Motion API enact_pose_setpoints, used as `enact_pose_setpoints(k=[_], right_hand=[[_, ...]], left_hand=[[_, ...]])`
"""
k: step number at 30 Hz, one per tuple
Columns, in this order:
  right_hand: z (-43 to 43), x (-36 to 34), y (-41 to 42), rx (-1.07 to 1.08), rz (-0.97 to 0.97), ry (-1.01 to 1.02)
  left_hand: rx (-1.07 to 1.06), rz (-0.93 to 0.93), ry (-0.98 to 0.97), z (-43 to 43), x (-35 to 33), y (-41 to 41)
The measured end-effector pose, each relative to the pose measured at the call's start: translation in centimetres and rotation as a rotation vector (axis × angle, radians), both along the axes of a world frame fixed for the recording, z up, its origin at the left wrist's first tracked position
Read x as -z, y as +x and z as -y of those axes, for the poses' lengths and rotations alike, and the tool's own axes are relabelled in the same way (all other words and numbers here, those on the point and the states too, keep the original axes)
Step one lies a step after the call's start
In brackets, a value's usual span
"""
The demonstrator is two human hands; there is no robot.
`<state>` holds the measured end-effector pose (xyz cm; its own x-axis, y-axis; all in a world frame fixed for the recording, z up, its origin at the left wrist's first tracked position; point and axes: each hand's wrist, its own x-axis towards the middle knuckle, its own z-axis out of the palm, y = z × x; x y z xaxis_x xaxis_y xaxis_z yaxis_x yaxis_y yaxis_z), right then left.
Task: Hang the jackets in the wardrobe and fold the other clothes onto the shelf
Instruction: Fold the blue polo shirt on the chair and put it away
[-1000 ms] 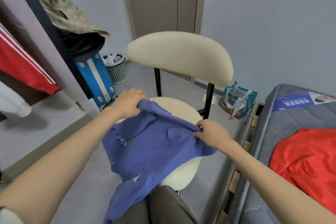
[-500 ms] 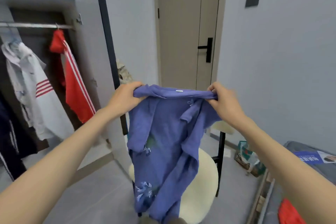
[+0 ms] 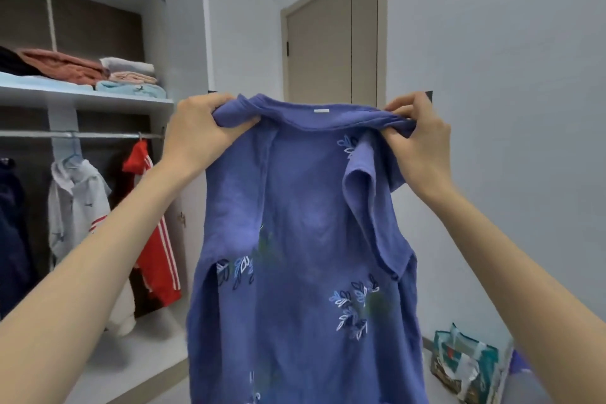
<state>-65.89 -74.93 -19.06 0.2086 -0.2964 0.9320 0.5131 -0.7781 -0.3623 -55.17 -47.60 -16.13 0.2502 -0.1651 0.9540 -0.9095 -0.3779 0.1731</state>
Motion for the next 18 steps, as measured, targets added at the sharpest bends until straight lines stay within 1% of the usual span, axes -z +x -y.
enact_pose_setpoints(k=[3, 6, 9, 13, 15, 18], right_hand=[[-0.2, -1.2, -1.4, 0.053, 0.003, -0.015], [0.1, -0.8, -1.7, 0.197, -0.136, -0.062], [0.5, 1.0, -0.8, 0.279, -0.386, -0.167], [0.5, 5.8, 2.5, 0.301, -0.827, -0.349], [0.6, 8.6, 4.5, 0.282, -0.978, -0.387], [1.4, 12.5, 7.4, 0.209, -1.114, -0.385]], left_hand=[[-0.075, 0.029, 0.039, -0.4, -0.9, -1.3], [-0.118, -0.074, 0.155, -0.3, 0.0, -1.4], [-0.172, -0.209, 0.371, 0.6, 2.8, 0.0], [-0.238, -0.383, 0.674, 2.9, 9.8, 3.1], [-0.258, -0.439, 0.744, 3.9, 13.6, 4.9], [-0.275, -0.486, 0.781, 4.8, 18.5, 7.9]])
